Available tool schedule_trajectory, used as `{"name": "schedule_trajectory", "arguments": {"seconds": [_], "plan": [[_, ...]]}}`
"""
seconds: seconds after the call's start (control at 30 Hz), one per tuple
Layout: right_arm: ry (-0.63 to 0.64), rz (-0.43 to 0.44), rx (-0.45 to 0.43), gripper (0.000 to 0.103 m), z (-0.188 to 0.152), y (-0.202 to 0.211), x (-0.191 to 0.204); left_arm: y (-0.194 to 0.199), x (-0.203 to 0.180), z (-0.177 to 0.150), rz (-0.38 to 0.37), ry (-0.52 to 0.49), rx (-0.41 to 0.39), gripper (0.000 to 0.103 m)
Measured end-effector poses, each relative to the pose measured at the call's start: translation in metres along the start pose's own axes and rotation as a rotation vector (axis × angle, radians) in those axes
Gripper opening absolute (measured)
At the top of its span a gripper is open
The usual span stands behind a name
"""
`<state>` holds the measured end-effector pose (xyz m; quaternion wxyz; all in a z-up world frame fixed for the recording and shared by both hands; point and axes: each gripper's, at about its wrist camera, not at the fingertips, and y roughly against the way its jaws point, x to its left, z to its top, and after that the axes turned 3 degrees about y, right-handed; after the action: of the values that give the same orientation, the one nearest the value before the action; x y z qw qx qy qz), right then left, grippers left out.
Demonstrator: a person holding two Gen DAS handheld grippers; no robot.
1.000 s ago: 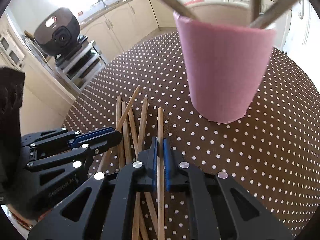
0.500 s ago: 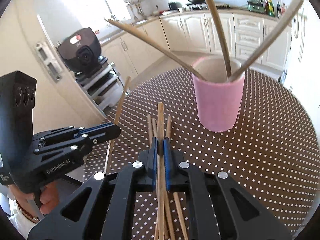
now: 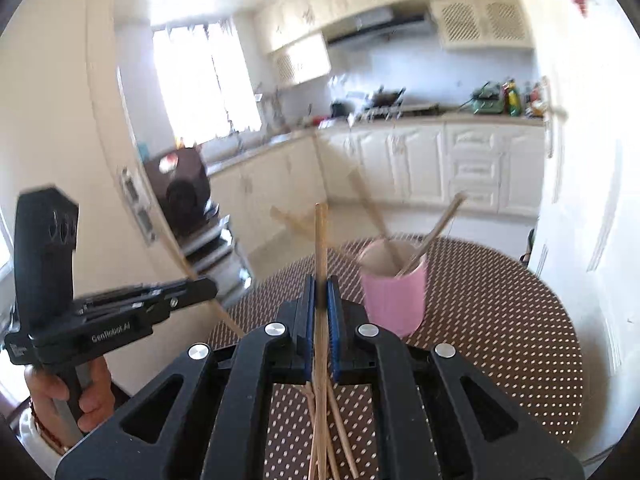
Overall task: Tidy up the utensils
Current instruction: 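Lift the chopstick upright with the right tool over the pink cup while the left tool carries its chopstick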
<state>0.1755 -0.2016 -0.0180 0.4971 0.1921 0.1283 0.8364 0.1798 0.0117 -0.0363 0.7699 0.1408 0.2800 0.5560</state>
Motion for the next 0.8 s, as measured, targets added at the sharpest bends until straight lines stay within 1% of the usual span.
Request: {"name": "schedule_trajectory", "arguments": {"seconds": [0.07,0.13,0.33,0.37,0.43,0.53,0.57,0.67,0.8], "plan": [[-0.019,-0.028,-0.056,0.005,0.001,0.009,-0.010,-0.001,0.000,0.003,-0.010,0.009,-0.009,0.007],[-0.045,-0.048,-0.094,0.005,0.002,0.015,-0.019,-0.001,0.001,0.007,-0.011,0.014,-0.024,0.007],[-0.116,-0.128,-0.248,0.005,0.007,0.031,-0.045,0.004,0.002,0.024,-0.028,0.042,-0.094,0.006],[-0.126,-0.148,-0.289,0.005,0.009,0.034,-0.049,0.005,0.002,0.027,-0.025,0.045,-0.109,0.006],[-0.131,-0.186,-0.344,0.005,0.012,0.040,-0.051,0.005,0.002,0.037,-0.020,0.048,-0.143,0.006],[-0.129,-0.237,-0.407,0.005,0.019,0.037,-0.059,0.004,0.006,0.052,0.013,0.056,-0.193,0.006],[-0.130,-0.247,-0.421,0.005,0.021,0.036,-0.061,0.003,0.009,0.058,0.023,0.062,-0.214,0.006],[-0.140,-0.274,-0.461,0.005,0.028,0.025,-0.073,-0.004,0.018,0.073,0.045,0.091,-0.237,0.006],[-0.140,-0.277,-0.472,0.005,0.037,0.010,-0.082,-0.019,0.025,0.093,0.058,0.125,-0.287,0.006]]}}
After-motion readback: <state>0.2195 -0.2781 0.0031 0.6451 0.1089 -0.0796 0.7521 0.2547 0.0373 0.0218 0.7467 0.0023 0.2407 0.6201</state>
